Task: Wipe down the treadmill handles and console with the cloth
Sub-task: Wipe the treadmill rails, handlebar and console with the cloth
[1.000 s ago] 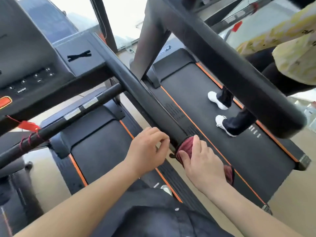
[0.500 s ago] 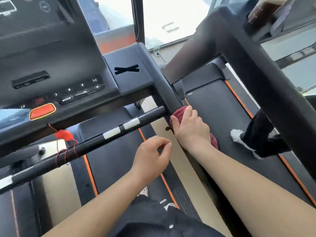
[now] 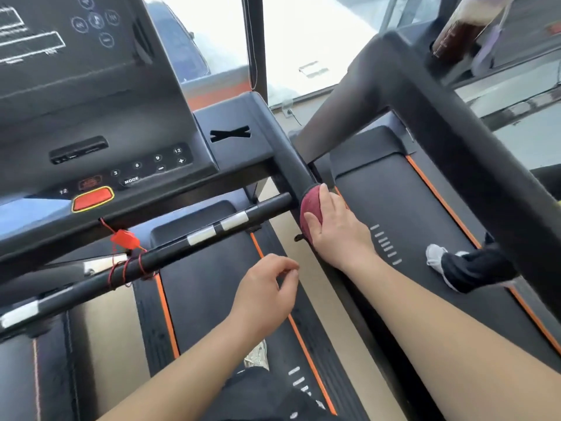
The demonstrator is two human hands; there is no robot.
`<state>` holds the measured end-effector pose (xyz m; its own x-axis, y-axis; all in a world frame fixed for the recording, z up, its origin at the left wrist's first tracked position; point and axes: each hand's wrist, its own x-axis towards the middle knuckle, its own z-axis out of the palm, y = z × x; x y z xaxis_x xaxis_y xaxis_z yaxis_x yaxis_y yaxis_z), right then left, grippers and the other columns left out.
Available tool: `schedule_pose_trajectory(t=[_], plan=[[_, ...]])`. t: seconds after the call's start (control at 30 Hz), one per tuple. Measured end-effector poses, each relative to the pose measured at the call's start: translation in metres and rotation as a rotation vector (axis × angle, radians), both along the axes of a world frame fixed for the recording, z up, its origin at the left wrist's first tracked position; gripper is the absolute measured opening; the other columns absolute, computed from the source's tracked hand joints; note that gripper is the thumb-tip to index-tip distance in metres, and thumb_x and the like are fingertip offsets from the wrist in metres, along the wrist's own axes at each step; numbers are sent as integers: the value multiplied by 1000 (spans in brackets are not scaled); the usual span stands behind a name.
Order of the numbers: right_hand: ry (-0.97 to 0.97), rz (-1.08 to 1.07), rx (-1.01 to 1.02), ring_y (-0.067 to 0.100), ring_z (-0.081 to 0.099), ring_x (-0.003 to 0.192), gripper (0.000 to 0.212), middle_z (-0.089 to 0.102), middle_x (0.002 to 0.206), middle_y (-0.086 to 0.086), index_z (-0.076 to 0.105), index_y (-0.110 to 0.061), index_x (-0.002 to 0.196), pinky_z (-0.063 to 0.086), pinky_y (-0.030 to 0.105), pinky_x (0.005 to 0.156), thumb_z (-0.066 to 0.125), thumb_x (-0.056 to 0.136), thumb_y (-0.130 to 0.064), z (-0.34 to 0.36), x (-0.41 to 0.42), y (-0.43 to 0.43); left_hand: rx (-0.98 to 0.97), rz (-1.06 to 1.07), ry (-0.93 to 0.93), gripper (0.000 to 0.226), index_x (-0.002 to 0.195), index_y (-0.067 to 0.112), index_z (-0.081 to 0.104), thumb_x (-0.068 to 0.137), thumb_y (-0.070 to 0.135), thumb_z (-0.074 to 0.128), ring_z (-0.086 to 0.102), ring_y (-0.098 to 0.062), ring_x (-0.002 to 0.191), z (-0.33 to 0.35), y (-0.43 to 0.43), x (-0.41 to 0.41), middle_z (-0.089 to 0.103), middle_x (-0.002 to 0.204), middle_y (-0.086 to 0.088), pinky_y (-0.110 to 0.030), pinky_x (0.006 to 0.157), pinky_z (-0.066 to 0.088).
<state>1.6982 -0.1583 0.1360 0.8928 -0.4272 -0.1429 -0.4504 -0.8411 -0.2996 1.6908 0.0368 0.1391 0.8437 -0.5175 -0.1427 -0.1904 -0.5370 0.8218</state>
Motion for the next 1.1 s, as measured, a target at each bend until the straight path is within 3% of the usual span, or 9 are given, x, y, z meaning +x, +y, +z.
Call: schedule_pose_trajectory(t=[0.23,0.33,0.43,0.53,0.67,0.73,0.9,0.97,1.1], plan=[[-20,35,57,21,26,149,71,7,170,-5,5,-26,162,41,43,107,34,103,-52,-5,-138,2,-126,11,24,37,122,29,63,93,8,61,59,-2,106,-7,-36,-104,58,117,20,-25,93,50],[-49,34,172,7,17,152,64,5,169,-17,10,-36,161,34,36,113,37,104,-46,-2,-197,-1,-196,15,16,43,126,18,62,86,3,58,54,-4,120,-2,-56,-152,58,127,11,-28,106,44],[-132,-78,476,-10,24,145,51,24,162,-24,30,-39,156,26,23,119,40,106,-40,2,-236,-5,-171,49,74,57,147,13,50,90,13,53,35,-6,145,4,-72,-186,44,153,3,-25,122,26],[-214,-217,682,-14,46,126,38,54,144,-15,55,-25,143,29,3,107,47,106,-31,14,-238,-19,-110,29,143,65,162,16,22,104,24,50,6,-10,157,10,-88,-199,14,171,-3,-24,126,7],[-308,-345,596,1,65,103,27,71,111,-13,68,-22,124,49,28,101,54,102,-28,22,-208,-40,-47,81,282,76,162,9,-5,108,33,42,-17,-24,156,19,-119,-186,-16,169,-18,-32,124,-7],[-329,-381,591,5,66,98,21,71,102,-15,69,-22,116,50,30,98,55,102,-26,25,-190,-45,-40,141,355,83,161,10,-12,106,38,44,-17,-30,156,14,-130,-163,-23,166,-22,-37,125,-4],[-301,-387,572,0,64,88,20,72,98,-11,71,-19,115,49,16,89,57,100,-22,27,-151,-47,13,314,467,101,156,2,-24,102,46,50,0,-35,157,-1,-147,-80,-7,167,-27,-42,125,9],[-296,-383,580,-10,62,82,18,72,95,-12,70,-23,112,45,3,77,57,100,-22,26,-138,-47,33,392,497,98,157,-4,-9,101,53,48,17,-39,154,-4,-151,-39,10,165,-29,-44,124,20],[-281,-382,606,-8,64,90,19,72,98,-16,70,-24,115,46,9,84,57,101,-23,22,-118,-47,38,477,486,89,147,-4,23,97,67,44,45,-39,138,-7,-155,33,40,154,-24,-41,110,36]])
